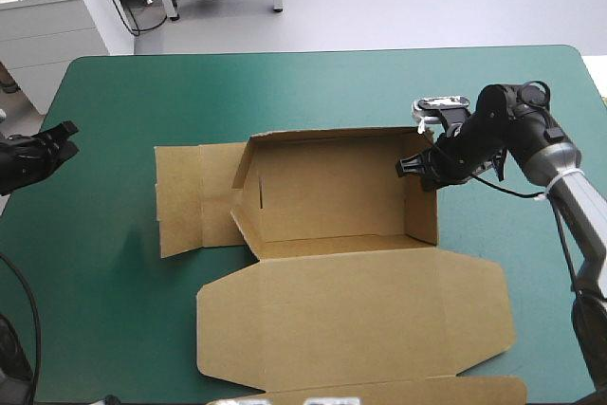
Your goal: Fold the box
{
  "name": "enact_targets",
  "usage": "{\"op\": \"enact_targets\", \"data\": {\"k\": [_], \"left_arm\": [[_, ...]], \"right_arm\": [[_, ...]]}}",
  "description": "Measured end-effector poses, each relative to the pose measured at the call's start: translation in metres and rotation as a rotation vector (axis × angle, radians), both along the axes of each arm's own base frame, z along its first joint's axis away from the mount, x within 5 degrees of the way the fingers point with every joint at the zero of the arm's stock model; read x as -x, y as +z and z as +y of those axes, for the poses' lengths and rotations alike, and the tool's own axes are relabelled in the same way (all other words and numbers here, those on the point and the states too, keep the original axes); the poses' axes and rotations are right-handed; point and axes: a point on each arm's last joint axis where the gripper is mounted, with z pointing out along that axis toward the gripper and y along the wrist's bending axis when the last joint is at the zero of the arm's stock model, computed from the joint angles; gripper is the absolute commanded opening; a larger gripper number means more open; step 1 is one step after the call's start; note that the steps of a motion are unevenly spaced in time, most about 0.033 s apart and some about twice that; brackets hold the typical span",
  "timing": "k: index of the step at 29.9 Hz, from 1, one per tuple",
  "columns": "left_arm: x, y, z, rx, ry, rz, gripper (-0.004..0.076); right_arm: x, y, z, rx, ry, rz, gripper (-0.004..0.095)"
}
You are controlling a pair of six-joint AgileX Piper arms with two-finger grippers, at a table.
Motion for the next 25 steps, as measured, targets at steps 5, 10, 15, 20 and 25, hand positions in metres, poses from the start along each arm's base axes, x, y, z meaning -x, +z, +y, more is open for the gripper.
{"op": "enact_targets", "data": {"k": [5, 10, 15, 20, 25], "left_arm": [[0.0, 0.0, 0.0, 0.004, 0.001, -0.002, -0.0009], [0.0, 0.0, 0.0, 0.004, 0.001, -0.002, -0.0009], [0.0, 0.0, 0.0, 0.004, 0.002, -0.003, -0.0009], [0.0, 0.0, 0.0, 0.004, 0.002, -0.003, -0.0009], [0.0, 0.0, 0.0, 0.002, 0.006, -0.005, -0.0009]], "right_arm": [[-0.019, -0.008, 0.002, -0.003, -0.013, -0.012, 0.0], [-0.041, -0.017, 0.006, -0.002, -0.019, -0.008, 0.0], [-0.056, -0.021, 0.009, -0.003, -0.016, -0.005, 0.0004], [-0.065, -0.027, 0.009, 0.009, -0.022, 0.004, 0.002], [-0.072, -0.034, 0.009, 0.024, -0.049, 0.005, 0.0178]]}}
